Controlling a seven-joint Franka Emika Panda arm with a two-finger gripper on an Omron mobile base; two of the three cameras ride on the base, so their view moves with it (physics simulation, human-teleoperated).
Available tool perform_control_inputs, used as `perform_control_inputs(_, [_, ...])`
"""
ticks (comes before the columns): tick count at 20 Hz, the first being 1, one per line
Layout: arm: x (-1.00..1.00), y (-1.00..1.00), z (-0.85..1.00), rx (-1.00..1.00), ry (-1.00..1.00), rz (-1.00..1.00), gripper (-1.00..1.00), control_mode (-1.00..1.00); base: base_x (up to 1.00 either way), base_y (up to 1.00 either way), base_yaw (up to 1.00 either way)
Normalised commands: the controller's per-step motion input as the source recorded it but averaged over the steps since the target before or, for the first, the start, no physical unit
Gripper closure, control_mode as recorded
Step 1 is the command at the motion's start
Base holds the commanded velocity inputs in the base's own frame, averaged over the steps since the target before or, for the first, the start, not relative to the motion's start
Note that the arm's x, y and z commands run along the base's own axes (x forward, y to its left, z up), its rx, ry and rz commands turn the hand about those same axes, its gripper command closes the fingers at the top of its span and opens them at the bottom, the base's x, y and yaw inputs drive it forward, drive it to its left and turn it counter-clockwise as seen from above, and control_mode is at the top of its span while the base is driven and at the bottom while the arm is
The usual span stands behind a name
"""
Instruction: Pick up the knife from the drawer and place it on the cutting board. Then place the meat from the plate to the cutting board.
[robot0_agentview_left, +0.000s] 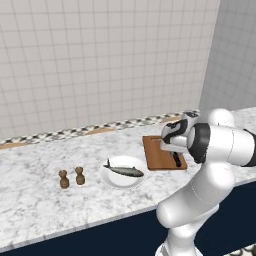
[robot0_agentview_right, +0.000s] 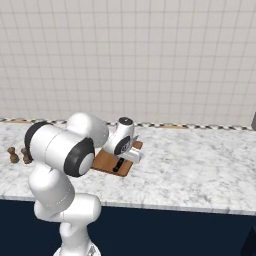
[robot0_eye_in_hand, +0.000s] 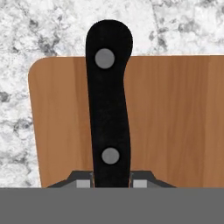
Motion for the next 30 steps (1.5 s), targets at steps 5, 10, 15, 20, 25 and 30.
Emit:
perform_control_inputs(5, [0.11,0.0,0.0,0.0,-0.07,-0.01,-1.0,-1.0,0.0,0.0,0.0])
perform_control_inputs(10, [0.14,0.0,0.0,0.0,-0.03,0.0,-1.0,-1.0,0.0,0.0,0.0])
perform_control_inputs(15, [0.02,0.0,0.01,0.0,0.0,0.0,-1.0,-1.0,0.0,0.0,0.0])
perform_control_inputs(20, [-0.02,0.0,0.38,-0.02,-0.03,0.06,-1.0,-1.0,0.0,0.0,0.0])
perform_control_inputs(25, [-0.16,0.34,0.89,-0.15,-0.1,0.2,-1.0,-1.0,0.0,0.0,0.0])
perform_control_inputs(30, [-0.26,0.73,0.95,-0.12,-0.01,0.39,-1.0,-1.0,0.0,0.0,0.0])
